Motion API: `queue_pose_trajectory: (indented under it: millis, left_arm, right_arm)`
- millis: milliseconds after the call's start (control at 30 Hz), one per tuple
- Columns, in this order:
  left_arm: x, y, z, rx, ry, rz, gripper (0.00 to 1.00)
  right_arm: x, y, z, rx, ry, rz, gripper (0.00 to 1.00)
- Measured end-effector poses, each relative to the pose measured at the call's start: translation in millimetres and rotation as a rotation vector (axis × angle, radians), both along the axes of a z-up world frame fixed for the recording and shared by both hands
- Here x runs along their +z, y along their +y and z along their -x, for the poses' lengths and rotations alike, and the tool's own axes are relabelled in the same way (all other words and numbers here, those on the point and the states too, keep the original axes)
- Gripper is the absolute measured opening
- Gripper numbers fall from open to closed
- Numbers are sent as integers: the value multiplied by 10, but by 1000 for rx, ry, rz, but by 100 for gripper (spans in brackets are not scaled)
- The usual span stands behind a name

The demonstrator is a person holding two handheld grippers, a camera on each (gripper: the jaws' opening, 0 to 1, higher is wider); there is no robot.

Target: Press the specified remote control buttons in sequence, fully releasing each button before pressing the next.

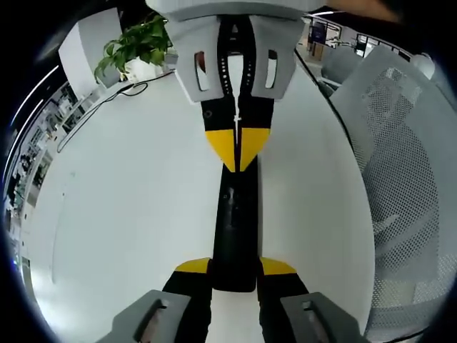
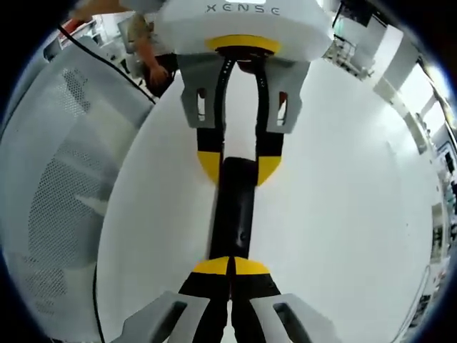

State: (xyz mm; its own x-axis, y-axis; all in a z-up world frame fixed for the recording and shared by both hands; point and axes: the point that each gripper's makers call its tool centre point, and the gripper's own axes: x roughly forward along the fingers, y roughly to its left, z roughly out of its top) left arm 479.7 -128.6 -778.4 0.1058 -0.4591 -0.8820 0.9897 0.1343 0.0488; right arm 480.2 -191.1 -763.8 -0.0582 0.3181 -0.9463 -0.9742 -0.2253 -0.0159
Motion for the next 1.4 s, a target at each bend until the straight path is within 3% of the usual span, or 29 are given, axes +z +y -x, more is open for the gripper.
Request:
queue_pose_trajectory:
  millis: [1400]
  left_arm:
    - [-6,-1,24,4,4,20,23]
  right_arm:
    - [-98,8,6,24,0,44,0]
